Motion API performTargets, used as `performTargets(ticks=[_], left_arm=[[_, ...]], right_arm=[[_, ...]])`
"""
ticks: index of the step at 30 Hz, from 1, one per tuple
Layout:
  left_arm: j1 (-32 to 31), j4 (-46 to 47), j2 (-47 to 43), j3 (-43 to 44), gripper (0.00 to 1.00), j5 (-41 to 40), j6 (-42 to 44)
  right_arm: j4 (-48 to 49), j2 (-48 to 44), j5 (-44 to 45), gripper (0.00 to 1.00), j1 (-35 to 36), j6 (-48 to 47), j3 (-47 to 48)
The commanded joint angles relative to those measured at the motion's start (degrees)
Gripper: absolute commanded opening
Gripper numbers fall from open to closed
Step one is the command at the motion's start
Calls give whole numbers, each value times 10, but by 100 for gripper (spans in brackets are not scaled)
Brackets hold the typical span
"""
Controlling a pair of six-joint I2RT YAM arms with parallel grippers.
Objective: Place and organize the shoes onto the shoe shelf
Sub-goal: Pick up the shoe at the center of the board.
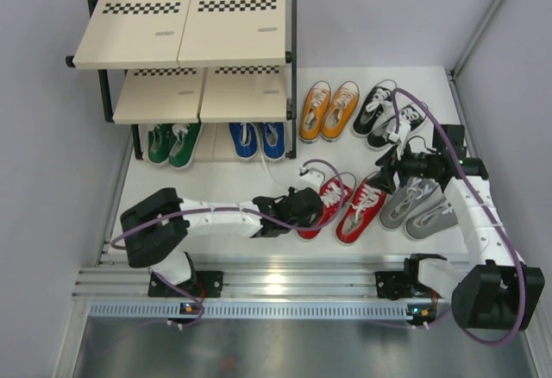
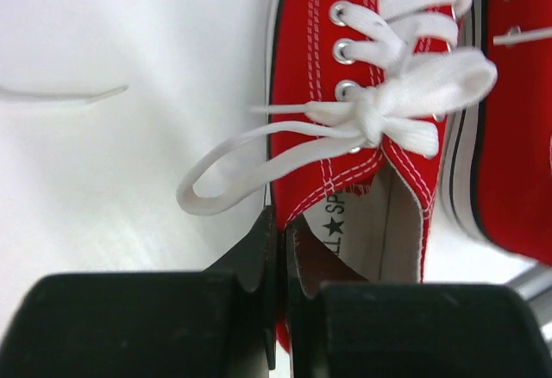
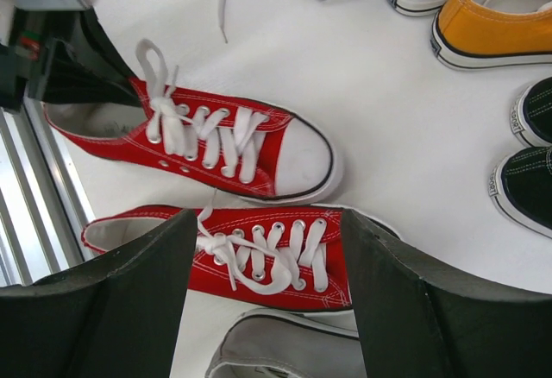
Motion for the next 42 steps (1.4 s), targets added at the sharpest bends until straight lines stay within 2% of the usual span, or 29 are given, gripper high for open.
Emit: performTargets(ticks=[1, 7, 10, 11, 12, 14, 15, 16, 18, 19, 20, 26, 33, 36, 38, 39, 40, 41, 42], left_arm=[[-2, 17, -116, -18, 0, -22, 10], [-3, 8, -217, -44, 0, -1, -7], [-3, -2, -246, -47, 0, 3, -19], [-3, -3, -253, -48, 0, 4, -22], [-3, -6, -265, -49, 0, 2, -24], [-4, -10, -275, -49, 0, -4, -30], [-4, -13, -285, -47, 0, -11, -31], [-4, -20, -289, -46, 0, -13, -33], [-4, -25, -301, -43, 0, -24, -32], [-4, -30, -303, -42, 0, -27, -31], [-4, -33, -306, -40, 0, -30, -31], [-4, -37, -318, -28, 0, -40, -26], [-4, -39, -323, -17, 0, -61, -29], [-4, -55, -334, -13, 0, -105, -25], [-3, -108, -347, -3, 0, -141, -18], [-3, -130, -362, 2, 0, -173, -14], [-1, -160, -373, 10, 0, -189, -11], [1, -178, -383, 15, 0, -200, -5], [4, -192, -401, 20, 0, -220, 3]], right_arm=[[19, 2, -42, 68, -12, 9, 4], [-6, 51, -114, 72, -10, 93, 70], [-1, 78, -129, 77, -10, 147, 114], [9, 82, -130, 81, -9, 197, 122], [60, 84, -125, 86, -9, 240, 125], [111, 69, -98, 99, -3, 355, 125], [184, 58, -32, 99, -2, 403, 121], [209, 45, 8, 99, 2, 490, 104], [241, 8, 69, 99, 21, 523, 90], [249, 0, 140, 99, 29, 548, 80], [249, -6, 158, 100, 67, 549, 77], [271, 9, 139, 99, 144, 598, 38], [288, 21, 160, 100, 165, 600, 15], [293, 3, 148, 99, 162, 565, 17], [286, -13, 94, 99, 142, 479, 30], [282, -18, 0, 100, 124, 449, 32], [281, -21, -39, 99, 101, 411, 31], [285, -23, -75, 99, 54, 404, 29], [285, -24, -131, 99, 36, 395, 21]])
